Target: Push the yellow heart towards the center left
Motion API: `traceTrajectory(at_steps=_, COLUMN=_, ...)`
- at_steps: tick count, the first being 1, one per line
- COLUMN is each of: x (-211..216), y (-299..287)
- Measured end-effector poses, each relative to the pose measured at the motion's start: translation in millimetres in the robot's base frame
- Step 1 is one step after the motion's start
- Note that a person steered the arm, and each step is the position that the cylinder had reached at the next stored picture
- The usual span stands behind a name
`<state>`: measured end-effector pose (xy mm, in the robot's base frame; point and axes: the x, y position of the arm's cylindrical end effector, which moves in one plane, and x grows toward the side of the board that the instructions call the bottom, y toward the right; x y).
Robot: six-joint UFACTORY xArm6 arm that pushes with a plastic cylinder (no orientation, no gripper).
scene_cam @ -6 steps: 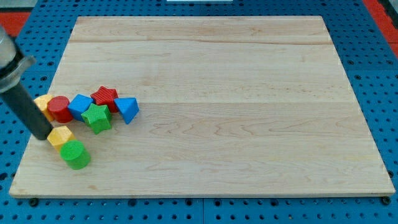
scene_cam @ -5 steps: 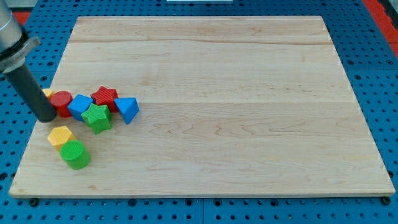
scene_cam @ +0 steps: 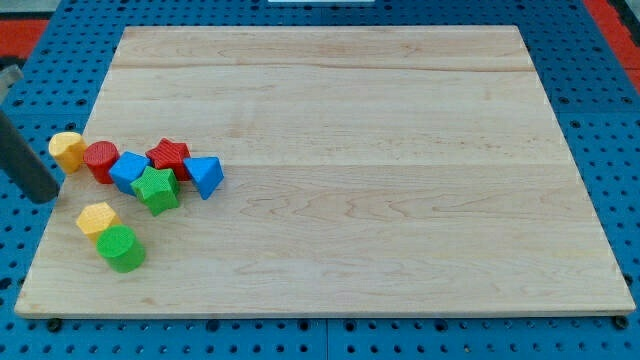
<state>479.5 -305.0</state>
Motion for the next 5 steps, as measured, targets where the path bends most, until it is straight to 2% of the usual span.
traceTrajectory(at_steps=2, x=-55.8, y=0.1)
traceTrajectory(at_steps=3, x=-84.7, y=24.5)
traceTrajectory(at_steps=4, x=-90.7, y=48.6)
traceTrajectory(at_steps=5, x=-45.1, y=38.3)
